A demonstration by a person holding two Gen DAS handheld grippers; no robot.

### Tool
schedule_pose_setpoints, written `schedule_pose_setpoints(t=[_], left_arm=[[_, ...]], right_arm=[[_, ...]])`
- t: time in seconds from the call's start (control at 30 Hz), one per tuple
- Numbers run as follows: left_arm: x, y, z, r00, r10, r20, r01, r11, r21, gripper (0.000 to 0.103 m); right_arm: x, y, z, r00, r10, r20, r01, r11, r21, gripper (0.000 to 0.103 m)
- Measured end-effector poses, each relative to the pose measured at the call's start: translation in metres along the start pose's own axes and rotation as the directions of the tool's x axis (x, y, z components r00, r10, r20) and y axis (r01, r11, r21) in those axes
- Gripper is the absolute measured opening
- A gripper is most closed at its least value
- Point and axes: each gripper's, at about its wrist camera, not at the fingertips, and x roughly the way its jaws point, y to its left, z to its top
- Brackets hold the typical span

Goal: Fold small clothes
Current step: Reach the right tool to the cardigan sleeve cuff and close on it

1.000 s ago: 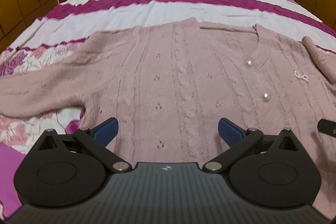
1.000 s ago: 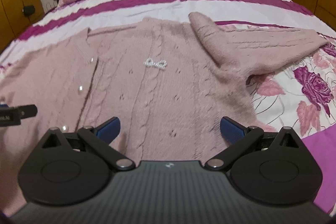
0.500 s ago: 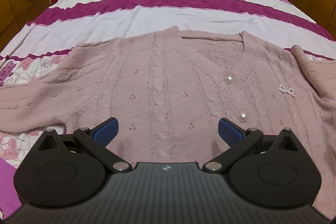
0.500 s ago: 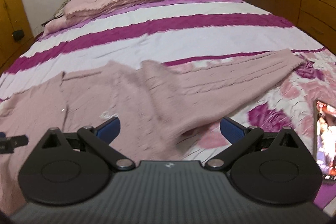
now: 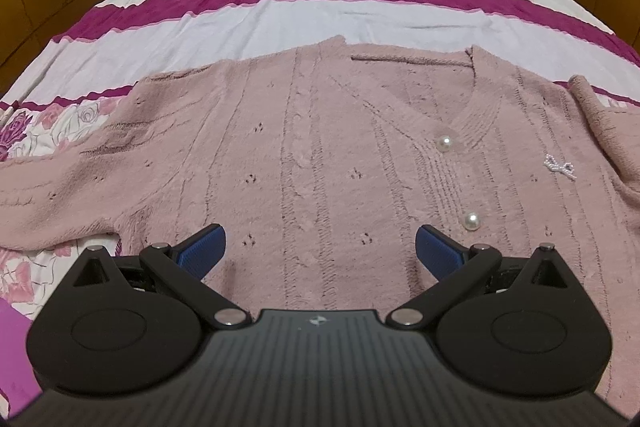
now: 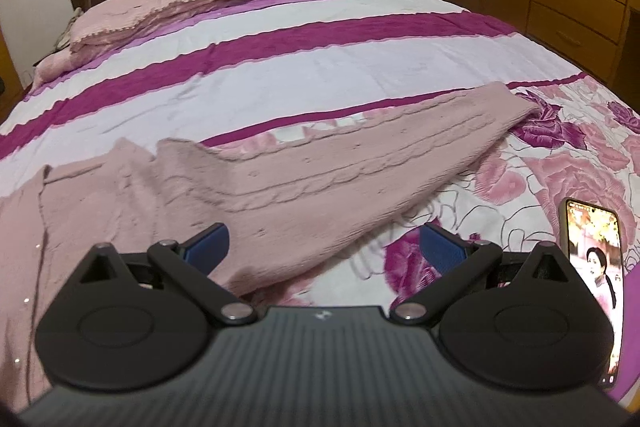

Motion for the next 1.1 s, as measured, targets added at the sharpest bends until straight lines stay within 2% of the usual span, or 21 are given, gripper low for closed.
schedule_pose_setpoints(t=[0.37, 0.67, 0.93, 1.1], left_arm=[[0.008, -0.011, -0.003, 0.998, 0.047, -0.032, -0.045, 0.998, 0.041, 0.103], [0.014, -0.019, -0.005, 0.998, 0.042, -0.053, -0.039, 0.998, 0.05, 0.103], [0.015, -0.014, -0.007, 0.997, 0.052, -0.054, -0.05, 0.998, 0.041, 0.103], [0.019, -0.009, -0.008, 0.995, 0.071, -0.063, -0.07, 0.997, 0.024, 0.103]], right_arm=[[0.023, -0.027, 0.006, 1.0, -0.017, 0.017, 0.016, 0.999, 0.05, 0.103], [0.043, -0.039, 0.006, 1.0, -0.016, 0.016, 0.015, 0.997, 0.074, 0.103], [0.072, -0.053, 0.015, 1.0, 0.01, 0.03, -0.015, 0.989, 0.149, 0.103], [0.098, -0.057, 0.028, 0.998, -0.063, 0.025, 0.06, 0.991, 0.122, 0.103]])
